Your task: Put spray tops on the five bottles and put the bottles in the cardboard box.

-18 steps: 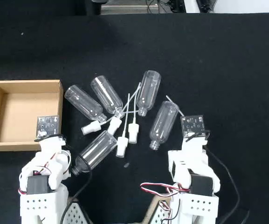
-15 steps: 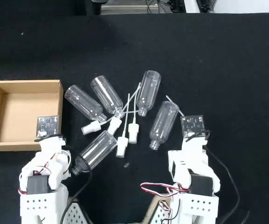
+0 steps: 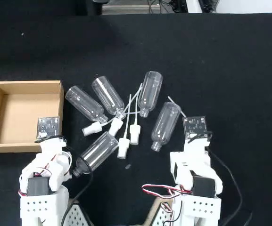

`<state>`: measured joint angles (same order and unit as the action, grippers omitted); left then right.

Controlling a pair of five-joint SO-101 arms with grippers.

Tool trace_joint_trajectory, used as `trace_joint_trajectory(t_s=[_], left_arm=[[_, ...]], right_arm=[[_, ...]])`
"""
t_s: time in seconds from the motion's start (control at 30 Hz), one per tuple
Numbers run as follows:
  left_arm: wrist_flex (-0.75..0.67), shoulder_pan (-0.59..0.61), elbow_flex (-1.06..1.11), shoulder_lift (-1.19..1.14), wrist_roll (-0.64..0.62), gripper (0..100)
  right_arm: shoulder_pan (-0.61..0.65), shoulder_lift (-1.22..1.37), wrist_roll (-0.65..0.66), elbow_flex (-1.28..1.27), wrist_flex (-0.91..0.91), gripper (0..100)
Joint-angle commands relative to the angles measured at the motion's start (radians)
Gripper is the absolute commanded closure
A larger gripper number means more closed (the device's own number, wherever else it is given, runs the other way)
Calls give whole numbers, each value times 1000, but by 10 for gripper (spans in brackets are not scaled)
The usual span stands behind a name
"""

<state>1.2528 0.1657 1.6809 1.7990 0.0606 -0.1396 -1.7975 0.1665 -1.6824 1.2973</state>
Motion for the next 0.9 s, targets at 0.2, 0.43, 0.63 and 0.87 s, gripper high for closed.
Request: trace_joint_trajectory(t_s=[0.2,0.43,0.63,0.87], left_arm=[[8,-7,19,3,5,967],[8,-15,19,3,5,966],[-2,-25,19,5,9,964],[-37,-251,4,5,11,963]], right_arm=[[8,-96,2,-1,8,978],[8,-96,2,-1,8,978],[8,-96,2,-1,8,978],[12,-96,2,-1,8,978]])
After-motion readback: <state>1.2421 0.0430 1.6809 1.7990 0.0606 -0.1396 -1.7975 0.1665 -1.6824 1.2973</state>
